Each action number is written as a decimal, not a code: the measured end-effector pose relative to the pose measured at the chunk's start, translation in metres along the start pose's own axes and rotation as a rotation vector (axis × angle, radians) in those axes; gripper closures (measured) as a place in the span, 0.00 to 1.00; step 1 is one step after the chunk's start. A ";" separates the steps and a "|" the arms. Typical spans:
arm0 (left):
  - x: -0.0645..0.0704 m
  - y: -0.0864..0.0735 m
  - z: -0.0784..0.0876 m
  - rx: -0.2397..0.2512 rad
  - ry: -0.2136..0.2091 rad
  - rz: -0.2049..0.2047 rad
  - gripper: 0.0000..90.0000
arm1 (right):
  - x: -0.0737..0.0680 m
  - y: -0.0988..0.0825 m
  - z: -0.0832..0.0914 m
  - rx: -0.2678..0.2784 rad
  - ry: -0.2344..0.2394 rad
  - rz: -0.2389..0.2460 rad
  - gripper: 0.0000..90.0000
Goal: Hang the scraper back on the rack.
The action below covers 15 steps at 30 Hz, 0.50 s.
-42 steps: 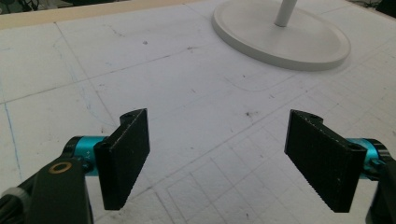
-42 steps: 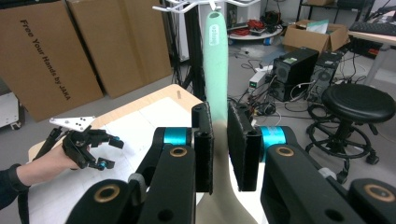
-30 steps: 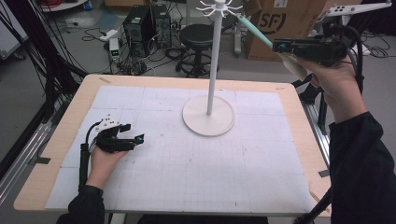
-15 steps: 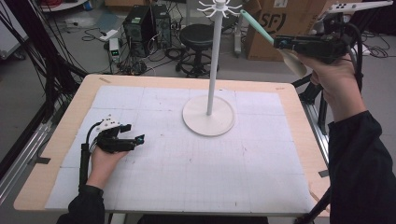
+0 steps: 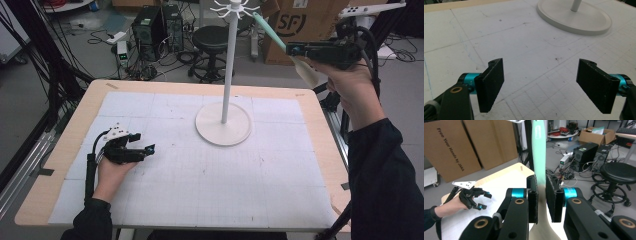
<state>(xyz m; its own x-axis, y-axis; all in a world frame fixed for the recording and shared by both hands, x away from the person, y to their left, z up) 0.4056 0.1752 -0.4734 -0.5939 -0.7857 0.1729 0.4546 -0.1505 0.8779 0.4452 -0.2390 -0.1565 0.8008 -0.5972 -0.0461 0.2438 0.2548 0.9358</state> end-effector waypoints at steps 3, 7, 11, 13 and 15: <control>0.000 0.000 0.000 -0.003 -0.002 -0.002 0.25 | -0.001 -0.001 -0.003 -0.008 0.005 -0.005 0.90; 0.000 -0.001 -0.001 -0.007 -0.004 0.001 0.25 | 0.000 -0.003 -0.011 -0.033 -0.003 0.001 0.90; 0.001 -0.001 -0.001 -0.007 -0.004 0.002 0.25 | -0.001 -0.004 -0.017 -0.054 -0.011 -0.003 0.90; 0.001 -0.001 -0.001 -0.007 -0.004 0.002 0.25 | -0.002 -0.004 -0.019 -0.056 -0.012 -0.003 0.89; 0.001 -0.001 -0.001 -0.007 -0.005 -0.001 0.25 | -0.002 -0.005 -0.022 -0.062 -0.010 0.005 0.89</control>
<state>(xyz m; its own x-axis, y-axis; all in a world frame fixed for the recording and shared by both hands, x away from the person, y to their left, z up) 0.4055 0.1742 -0.4747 -0.5977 -0.7824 0.1748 0.4589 -0.1552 0.8748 0.4542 -0.2221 -0.1689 0.7965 -0.6035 -0.0378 0.2735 0.3038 0.9126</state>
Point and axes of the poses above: each handheld gripper's, and its own axes: z roughly backward along the jaws, y roughly out of its top, x roughly to its right, the point moved 9 cm from there along -z, roughly forward along the jaws, and after that the axes turned 3 degrees about z, right-handed, at the moved point
